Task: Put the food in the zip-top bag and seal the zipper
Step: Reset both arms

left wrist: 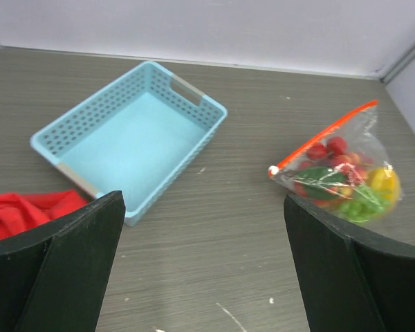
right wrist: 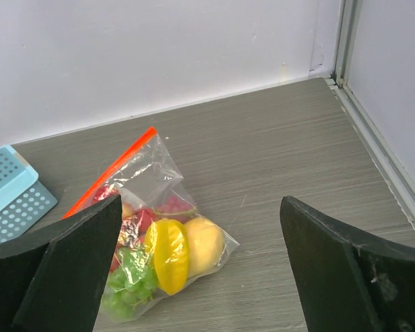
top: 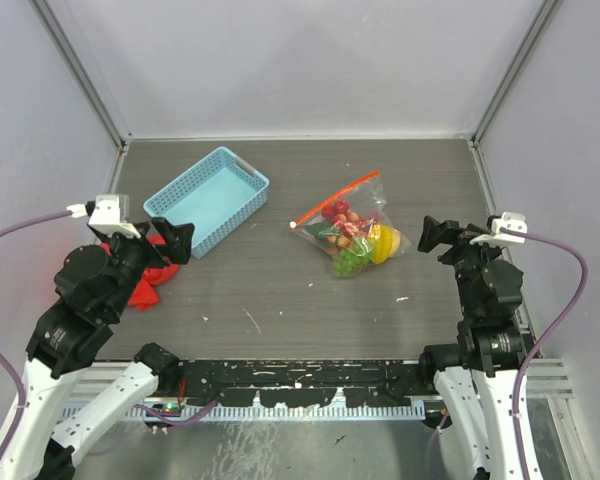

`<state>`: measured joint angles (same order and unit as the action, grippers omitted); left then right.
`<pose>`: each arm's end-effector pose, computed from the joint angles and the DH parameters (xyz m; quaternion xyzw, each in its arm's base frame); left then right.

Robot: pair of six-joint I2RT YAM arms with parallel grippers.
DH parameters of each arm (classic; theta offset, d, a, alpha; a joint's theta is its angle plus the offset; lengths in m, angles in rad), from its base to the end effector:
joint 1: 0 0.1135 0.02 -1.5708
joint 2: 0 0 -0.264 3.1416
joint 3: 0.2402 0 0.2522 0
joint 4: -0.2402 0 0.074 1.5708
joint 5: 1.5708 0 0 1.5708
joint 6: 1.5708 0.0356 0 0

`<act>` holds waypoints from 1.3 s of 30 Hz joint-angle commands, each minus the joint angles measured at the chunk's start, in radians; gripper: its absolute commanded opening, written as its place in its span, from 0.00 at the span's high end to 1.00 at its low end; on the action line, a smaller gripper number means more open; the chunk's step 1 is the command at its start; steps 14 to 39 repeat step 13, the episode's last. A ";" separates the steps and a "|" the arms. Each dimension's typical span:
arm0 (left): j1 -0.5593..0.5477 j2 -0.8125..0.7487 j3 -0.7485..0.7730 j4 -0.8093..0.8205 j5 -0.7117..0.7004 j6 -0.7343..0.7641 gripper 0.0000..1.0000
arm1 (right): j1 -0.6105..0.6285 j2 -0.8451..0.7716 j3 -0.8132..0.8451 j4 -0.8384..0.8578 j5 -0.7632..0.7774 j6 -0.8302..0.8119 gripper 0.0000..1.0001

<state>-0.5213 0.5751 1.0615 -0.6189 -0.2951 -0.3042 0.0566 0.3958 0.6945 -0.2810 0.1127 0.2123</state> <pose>0.0867 -0.0379 0.4104 -0.0156 0.7503 -0.1601 0.6412 0.1023 0.0018 0.3466 0.0945 0.6945 0.0564 0.7111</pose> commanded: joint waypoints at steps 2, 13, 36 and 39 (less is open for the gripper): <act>0.004 -0.073 -0.072 0.034 -0.135 0.099 0.02 | -0.003 -0.009 -0.014 0.071 0.036 -0.029 0.00; 0.004 -0.070 -0.130 0.083 -0.170 0.138 0.02 | -0.003 -0.009 -0.011 0.075 0.041 -0.038 0.00; 0.004 -0.070 -0.130 0.083 -0.170 0.138 0.02 | -0.003 -0.009 -0.011 0.075 0.041 -0.038 0.00; 0.004 -0.070 -0.130 0.083 -0.170 0.138 0.02 | -0.003 -0.009 -0.011 0.075 0.041 -0.038 0.00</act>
